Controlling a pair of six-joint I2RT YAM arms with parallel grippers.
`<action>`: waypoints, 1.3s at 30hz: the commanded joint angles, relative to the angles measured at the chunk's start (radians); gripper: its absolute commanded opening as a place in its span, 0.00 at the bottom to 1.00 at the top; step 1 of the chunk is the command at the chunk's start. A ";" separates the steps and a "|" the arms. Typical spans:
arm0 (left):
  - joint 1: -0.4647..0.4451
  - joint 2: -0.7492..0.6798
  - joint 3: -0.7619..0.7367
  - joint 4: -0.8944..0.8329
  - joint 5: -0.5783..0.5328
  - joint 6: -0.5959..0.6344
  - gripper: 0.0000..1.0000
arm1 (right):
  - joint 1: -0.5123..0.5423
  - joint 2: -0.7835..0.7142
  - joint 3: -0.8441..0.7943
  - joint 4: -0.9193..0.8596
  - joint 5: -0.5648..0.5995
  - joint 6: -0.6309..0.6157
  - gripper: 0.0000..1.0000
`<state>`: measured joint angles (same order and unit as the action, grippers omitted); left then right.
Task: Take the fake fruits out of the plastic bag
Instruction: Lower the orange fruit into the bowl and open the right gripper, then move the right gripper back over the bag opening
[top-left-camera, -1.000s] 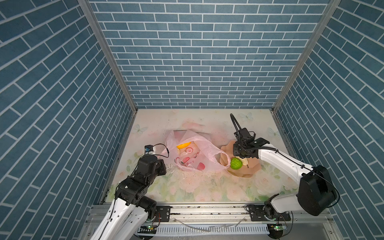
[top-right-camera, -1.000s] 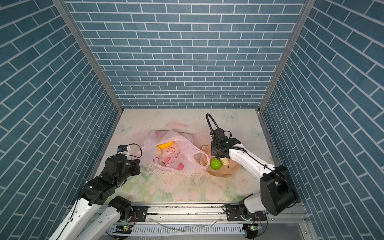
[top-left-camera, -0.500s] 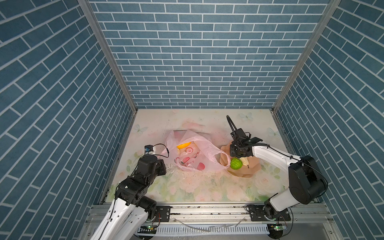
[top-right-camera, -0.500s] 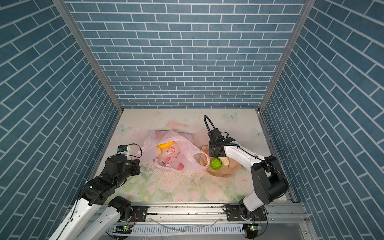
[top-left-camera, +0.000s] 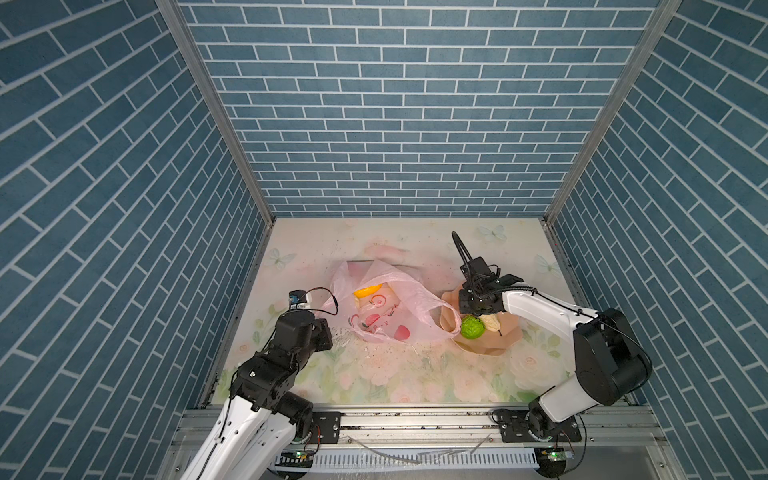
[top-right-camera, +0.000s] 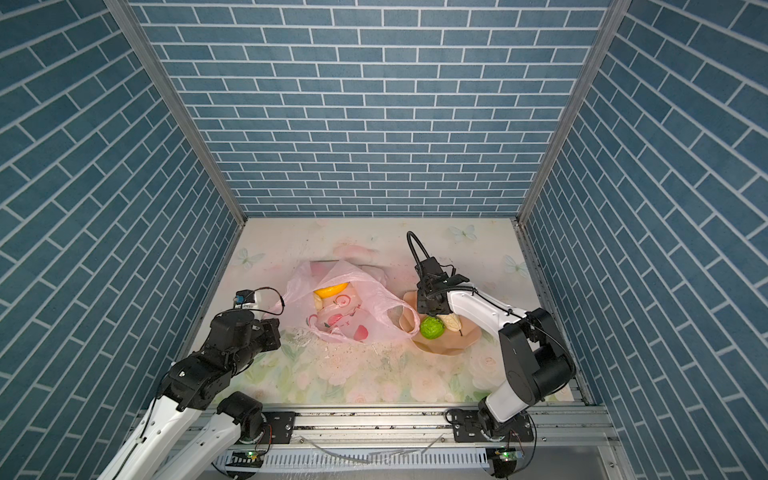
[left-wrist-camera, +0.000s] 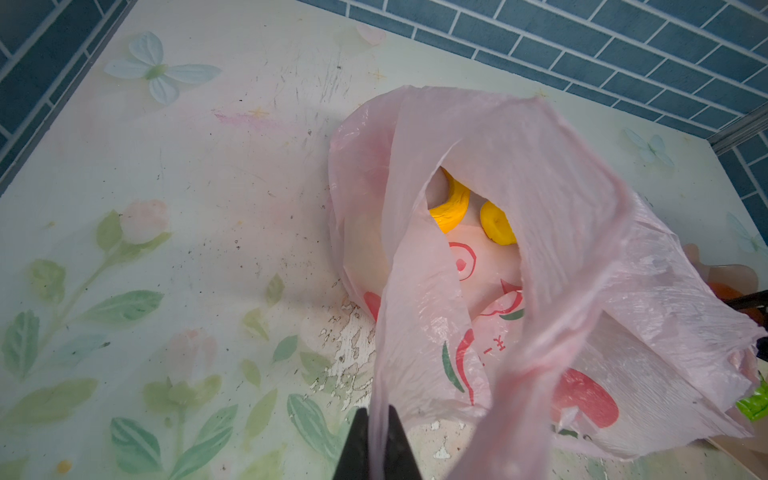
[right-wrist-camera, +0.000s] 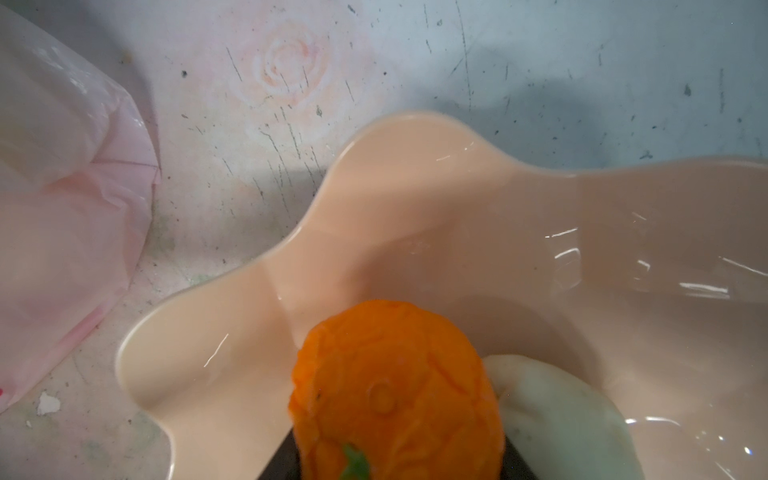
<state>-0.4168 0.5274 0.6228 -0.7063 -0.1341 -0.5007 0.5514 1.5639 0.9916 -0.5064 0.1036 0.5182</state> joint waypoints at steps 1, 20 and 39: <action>0.002 -0.004 -0.011 -0.024 -0.007 0.007 0.10 | -0.004 0.006 0.012 -0.014 0.011 -0.026 0.53; 0.001 -0.015 -0.007 -0.028 -0.006 0.005 0.10 | -0.003 -0.090 0.106 -0.126 0.053 -0.082 0.71; 0.002 -0.015 -0.005 -0.046 0.064 -0.048 0.10 | 0.407 -0.069 0.231 0.169 0.002 0.158 0.47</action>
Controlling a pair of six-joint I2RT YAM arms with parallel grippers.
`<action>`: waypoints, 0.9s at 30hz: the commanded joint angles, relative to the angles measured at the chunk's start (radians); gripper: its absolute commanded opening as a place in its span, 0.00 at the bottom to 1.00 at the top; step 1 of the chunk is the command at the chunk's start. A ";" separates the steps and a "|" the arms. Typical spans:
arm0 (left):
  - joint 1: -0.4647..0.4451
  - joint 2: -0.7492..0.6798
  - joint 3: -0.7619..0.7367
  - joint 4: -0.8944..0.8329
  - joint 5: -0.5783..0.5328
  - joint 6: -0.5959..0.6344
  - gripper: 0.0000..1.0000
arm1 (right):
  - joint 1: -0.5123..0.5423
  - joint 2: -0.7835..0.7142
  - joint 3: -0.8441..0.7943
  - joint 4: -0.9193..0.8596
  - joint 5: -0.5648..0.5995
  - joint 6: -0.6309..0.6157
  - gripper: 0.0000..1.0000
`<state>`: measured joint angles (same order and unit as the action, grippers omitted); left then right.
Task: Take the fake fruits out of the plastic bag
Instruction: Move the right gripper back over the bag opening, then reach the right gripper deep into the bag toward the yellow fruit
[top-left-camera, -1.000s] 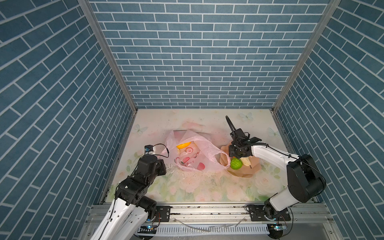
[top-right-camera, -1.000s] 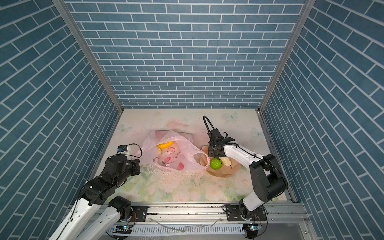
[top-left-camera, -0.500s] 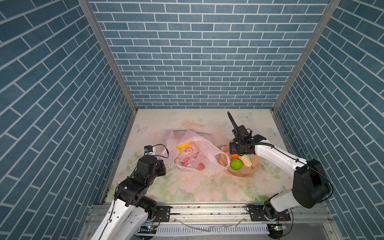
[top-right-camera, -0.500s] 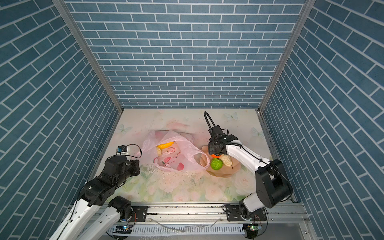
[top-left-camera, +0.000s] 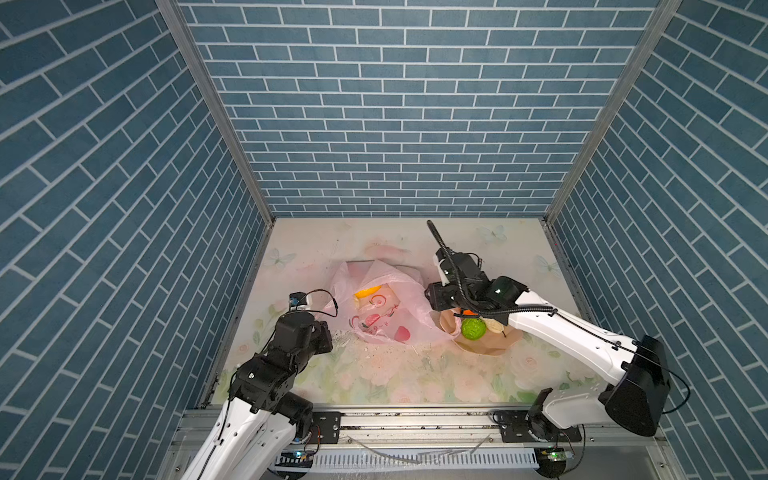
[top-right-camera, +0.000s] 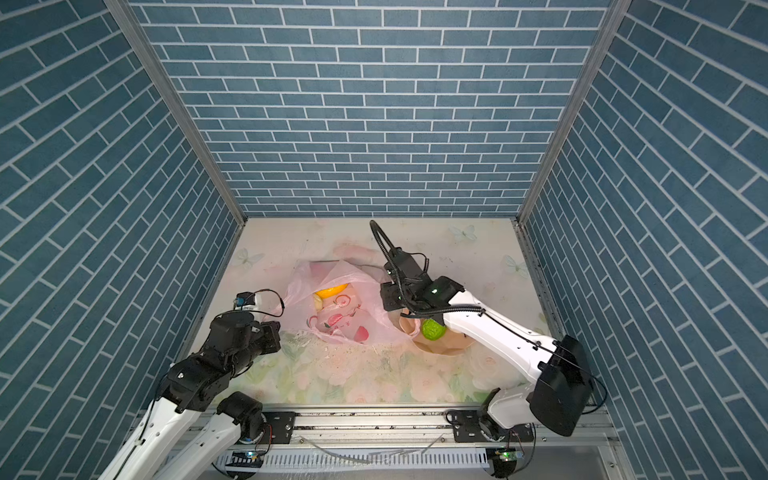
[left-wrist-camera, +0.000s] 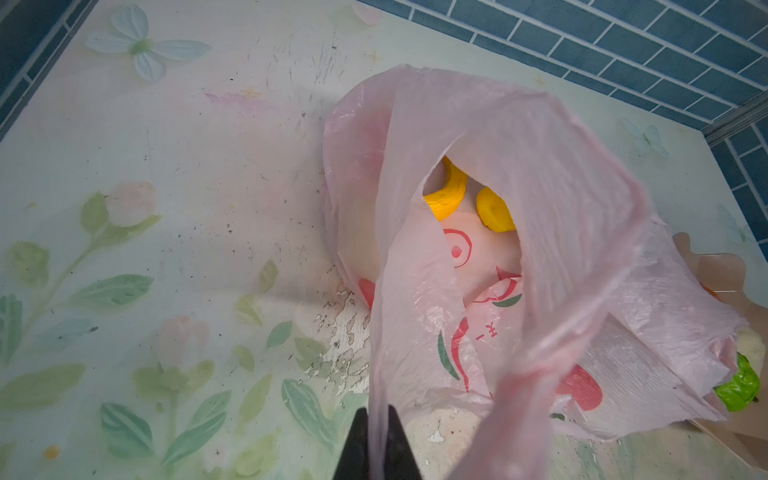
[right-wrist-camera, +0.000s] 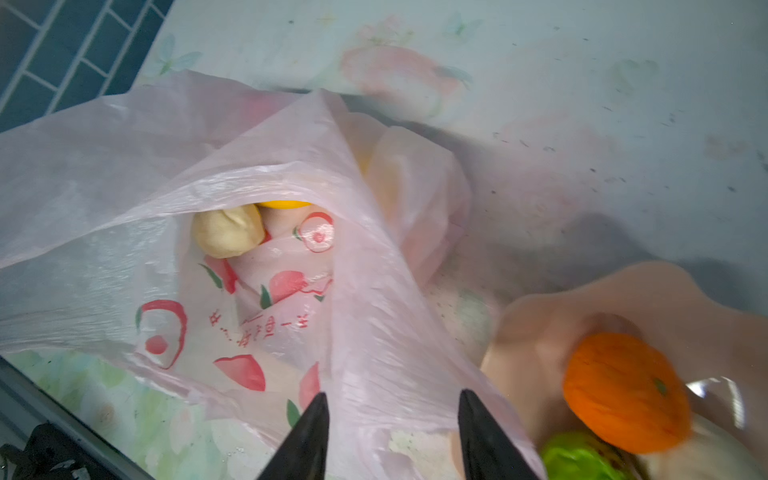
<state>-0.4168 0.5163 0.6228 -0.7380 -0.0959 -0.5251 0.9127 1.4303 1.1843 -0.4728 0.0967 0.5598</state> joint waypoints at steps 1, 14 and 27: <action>0.003 -0.005 -0.009 -0.012 0.034 -0.030 0.10 | 0.074 0.098 0.041 0.183 0.025 0.150 0.45; 0.002 -0.025 -0.022 -0.030 0.079 -0.098 0.07 | 0.163 0.477 0.180 0.477 0.098 0.476 0.38; 0.001 -0.117 -0.094 -0.030 0.107 -0.159 0.06 | 0.093 0.718 0.377 0.514 0.074 0.640 0.54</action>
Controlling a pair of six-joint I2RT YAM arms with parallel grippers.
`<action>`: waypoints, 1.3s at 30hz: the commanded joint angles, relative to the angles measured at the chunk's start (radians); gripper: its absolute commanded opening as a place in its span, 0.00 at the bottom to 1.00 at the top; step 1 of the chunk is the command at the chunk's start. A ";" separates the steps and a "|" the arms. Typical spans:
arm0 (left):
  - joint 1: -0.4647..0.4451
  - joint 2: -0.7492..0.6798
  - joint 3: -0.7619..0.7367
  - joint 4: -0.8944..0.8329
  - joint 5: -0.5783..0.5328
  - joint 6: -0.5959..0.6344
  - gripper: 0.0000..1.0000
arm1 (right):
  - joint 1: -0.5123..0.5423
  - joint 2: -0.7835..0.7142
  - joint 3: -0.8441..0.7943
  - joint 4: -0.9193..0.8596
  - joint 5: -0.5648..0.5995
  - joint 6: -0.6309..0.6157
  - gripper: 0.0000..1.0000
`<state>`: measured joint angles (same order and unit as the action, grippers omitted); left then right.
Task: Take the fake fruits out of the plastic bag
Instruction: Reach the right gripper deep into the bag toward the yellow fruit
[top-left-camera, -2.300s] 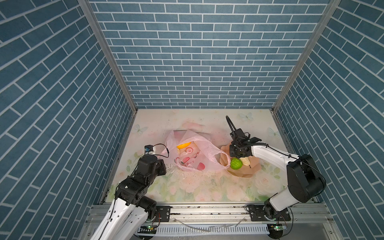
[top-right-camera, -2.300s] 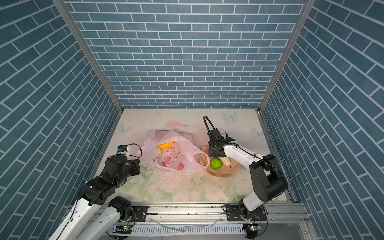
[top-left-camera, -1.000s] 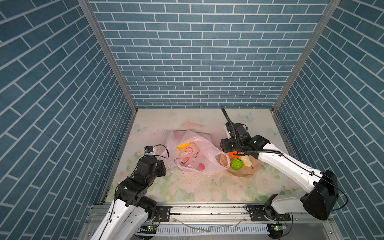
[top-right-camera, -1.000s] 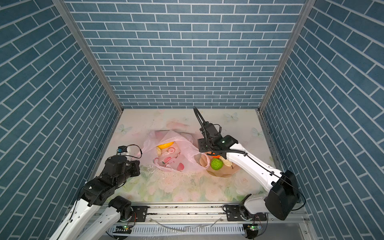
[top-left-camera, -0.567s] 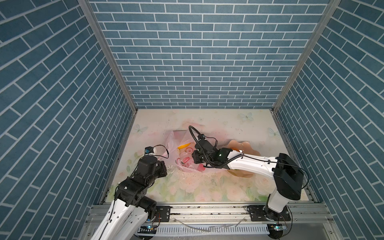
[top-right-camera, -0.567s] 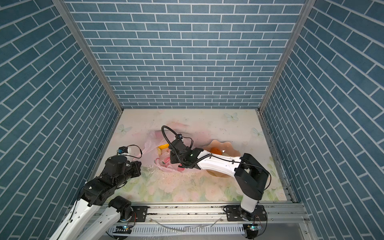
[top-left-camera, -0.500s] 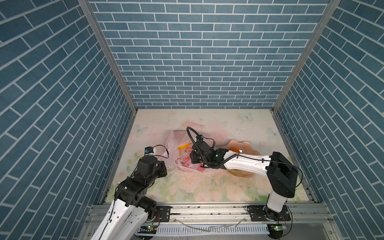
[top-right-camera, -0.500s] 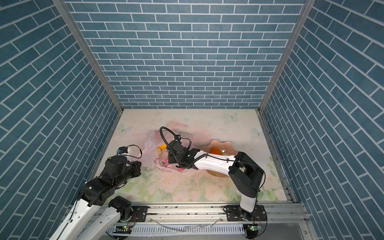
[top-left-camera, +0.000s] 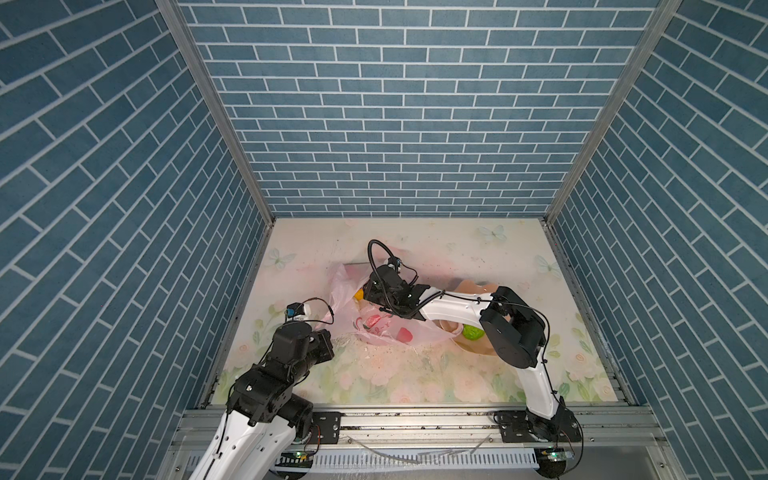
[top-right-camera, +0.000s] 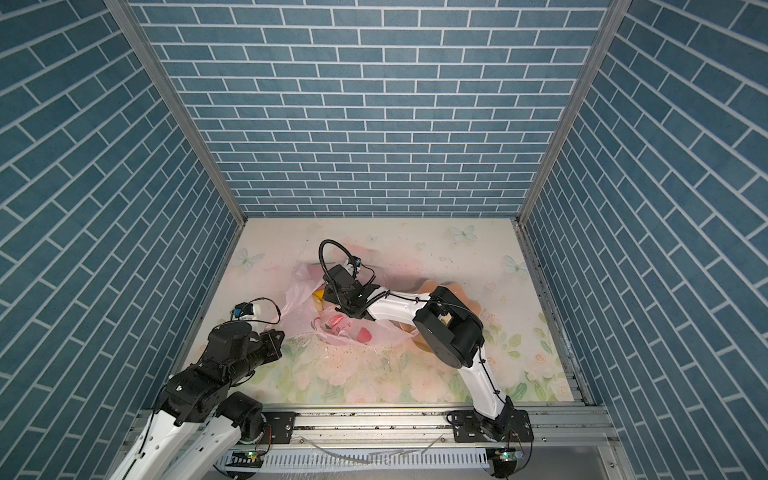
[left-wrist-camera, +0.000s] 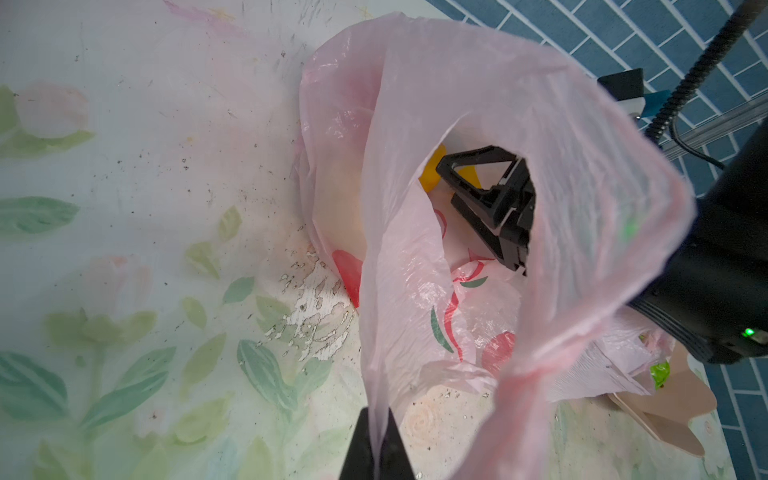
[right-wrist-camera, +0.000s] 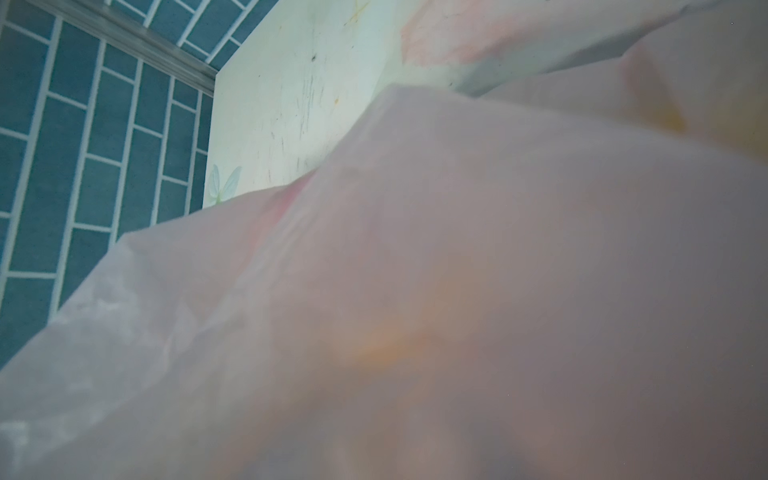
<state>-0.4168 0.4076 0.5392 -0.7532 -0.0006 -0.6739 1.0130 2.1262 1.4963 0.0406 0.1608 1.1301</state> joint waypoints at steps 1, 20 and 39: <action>0.001 -0.008 -0.011 -0.012 0.013 -0.007 0.06 | -0.008 0.030 0.077 -0.006 0.009 0.072 0.55; 0.000 -0.016 -0.024 0.023 0.027 0.005 0.06 | -0.034 0.119 0.177 -0.102 0.037 0.057 0.55; 0.001 0.008 -0.029 0.082 0.035 0.034 0.06 | -0.035 0.238 0.340 -0.227 0.048 0.036 0.51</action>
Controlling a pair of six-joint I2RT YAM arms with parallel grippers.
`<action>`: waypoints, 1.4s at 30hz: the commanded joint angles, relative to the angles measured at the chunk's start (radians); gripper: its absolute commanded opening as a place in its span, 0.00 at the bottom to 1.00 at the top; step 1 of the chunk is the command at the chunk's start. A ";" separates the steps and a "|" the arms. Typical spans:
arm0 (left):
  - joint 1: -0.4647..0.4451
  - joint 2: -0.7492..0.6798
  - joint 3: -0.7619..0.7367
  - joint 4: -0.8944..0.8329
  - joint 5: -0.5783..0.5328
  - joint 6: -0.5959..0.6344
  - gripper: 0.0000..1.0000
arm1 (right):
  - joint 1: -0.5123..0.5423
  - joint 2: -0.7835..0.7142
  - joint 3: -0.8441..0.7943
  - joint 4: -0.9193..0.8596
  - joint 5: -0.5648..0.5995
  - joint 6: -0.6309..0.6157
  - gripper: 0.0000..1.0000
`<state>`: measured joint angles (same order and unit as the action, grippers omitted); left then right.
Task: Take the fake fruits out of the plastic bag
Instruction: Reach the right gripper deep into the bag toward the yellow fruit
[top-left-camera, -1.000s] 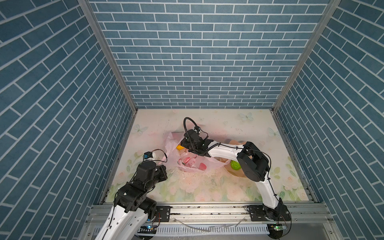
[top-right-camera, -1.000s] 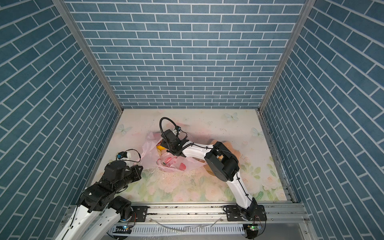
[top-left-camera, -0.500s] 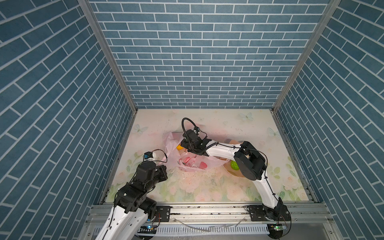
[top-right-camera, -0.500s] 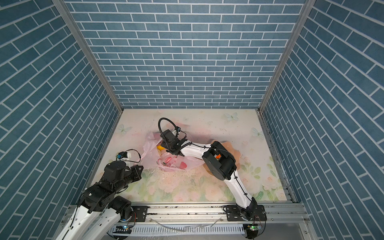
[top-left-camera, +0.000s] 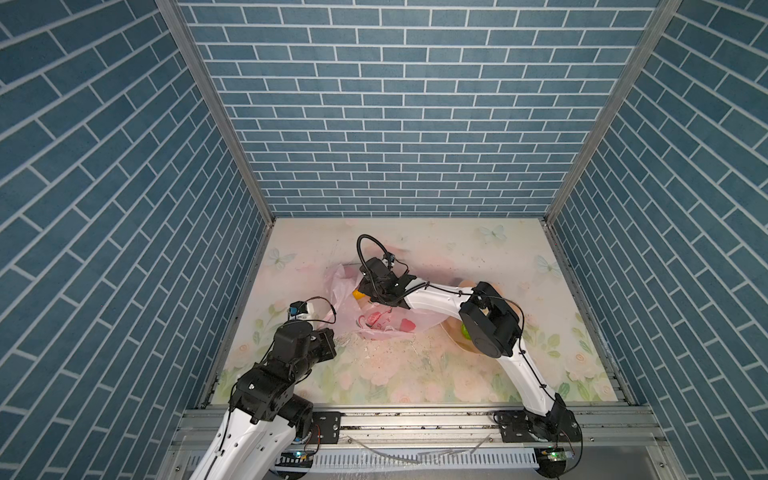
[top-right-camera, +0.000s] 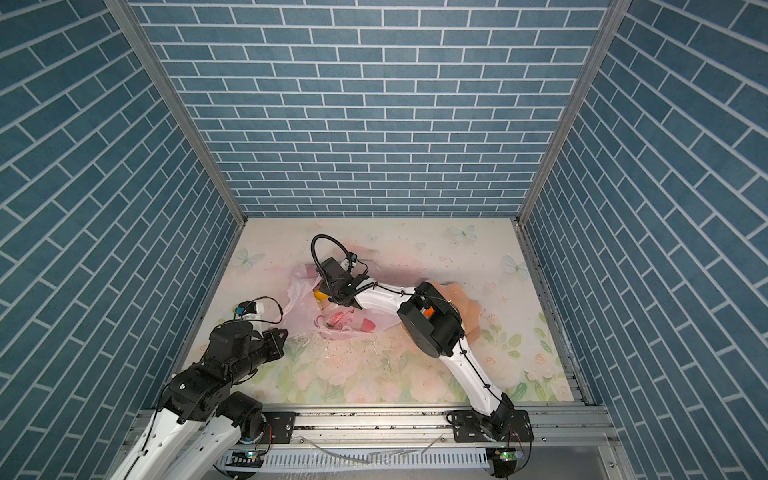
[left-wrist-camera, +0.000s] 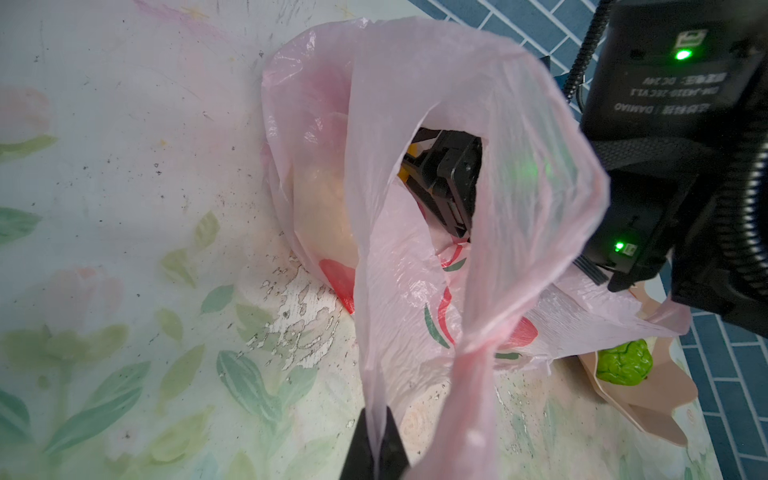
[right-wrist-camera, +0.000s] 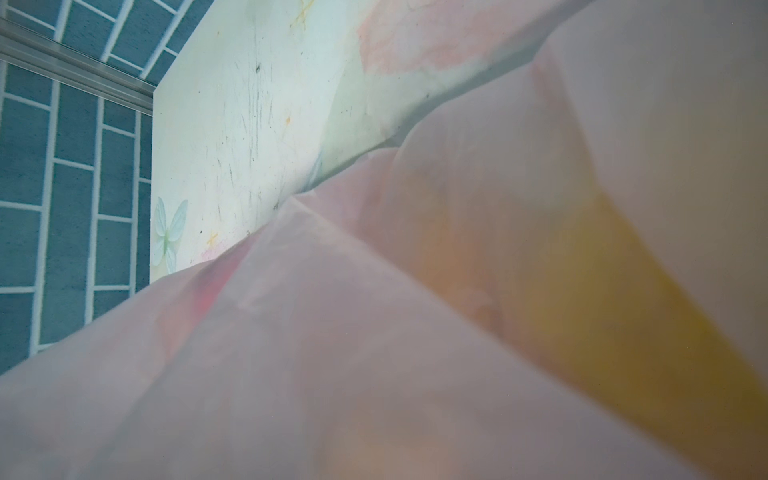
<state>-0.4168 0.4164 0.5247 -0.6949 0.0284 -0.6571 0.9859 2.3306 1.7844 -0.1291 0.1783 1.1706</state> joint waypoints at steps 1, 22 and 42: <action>0.001 -0.002 -0.015 0.026 0.007 0.017 0.06 | -0.009 0.040 0.063 -0.066 0.030 -0.002 0.51; 0.000 -0.031 -0.055 0.050 0.021 0.010 0.06 | -0.039 0.130 0.126 -0.115 0.035 0.097 0.23; 0.001 0.087 -0.036 0.153 -0.035 0.077 0.06 | -0.056 -0.080 -0.139 0.143 0.029 0.103 0.08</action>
<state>-0.4168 0.5053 0.4591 -0.5449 0.0158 -0.6044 0.9356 2.3192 1.6783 -0.0124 0.1951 1.2518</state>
